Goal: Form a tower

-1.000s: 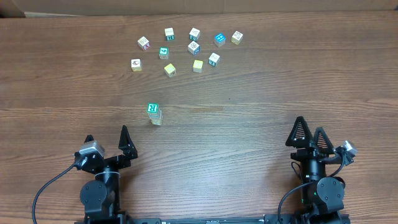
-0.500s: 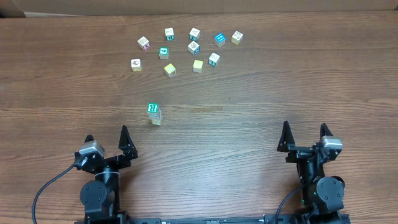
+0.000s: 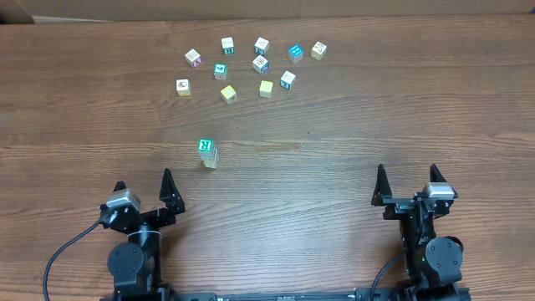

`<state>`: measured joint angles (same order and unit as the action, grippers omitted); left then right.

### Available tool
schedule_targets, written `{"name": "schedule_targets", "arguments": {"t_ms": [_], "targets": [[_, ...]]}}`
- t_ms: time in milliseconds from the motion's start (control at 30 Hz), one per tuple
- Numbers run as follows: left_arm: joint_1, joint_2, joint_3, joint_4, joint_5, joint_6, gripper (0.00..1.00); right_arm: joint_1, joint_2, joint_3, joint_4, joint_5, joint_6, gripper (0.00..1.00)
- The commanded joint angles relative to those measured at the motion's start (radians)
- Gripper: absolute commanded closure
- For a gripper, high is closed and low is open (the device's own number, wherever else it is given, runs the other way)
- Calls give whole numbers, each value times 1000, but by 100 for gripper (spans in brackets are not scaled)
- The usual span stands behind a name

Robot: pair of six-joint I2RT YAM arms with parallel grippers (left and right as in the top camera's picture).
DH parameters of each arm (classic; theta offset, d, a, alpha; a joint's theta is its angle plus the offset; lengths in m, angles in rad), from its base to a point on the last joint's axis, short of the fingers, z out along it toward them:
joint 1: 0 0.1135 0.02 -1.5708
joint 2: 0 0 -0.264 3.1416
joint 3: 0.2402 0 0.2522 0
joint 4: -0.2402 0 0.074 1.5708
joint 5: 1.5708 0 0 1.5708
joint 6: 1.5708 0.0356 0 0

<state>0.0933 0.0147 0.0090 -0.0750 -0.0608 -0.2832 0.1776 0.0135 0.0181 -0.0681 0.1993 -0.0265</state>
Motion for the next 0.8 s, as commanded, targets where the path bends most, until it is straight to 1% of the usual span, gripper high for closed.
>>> {"name": "schedule_targets", "arguments": {"t_ms": [0, 300, 533, 767], "targets": [[6, -11, -4, 3, 2, -5, 1, -3, -10, -10, 0, -22, -4, 0], [6, -11, -4, 3, 2, -5, 1, -3, 10, -10, 2, -22, 0, 0], [6, -11, -4, 3, 2, -5, 0, -3, 10, -10, -6, -113, -1, 0], [6, -11, -4, 3, 2, -5, 0, -3, 10, -10, -8, -116, -1, 0]]}}
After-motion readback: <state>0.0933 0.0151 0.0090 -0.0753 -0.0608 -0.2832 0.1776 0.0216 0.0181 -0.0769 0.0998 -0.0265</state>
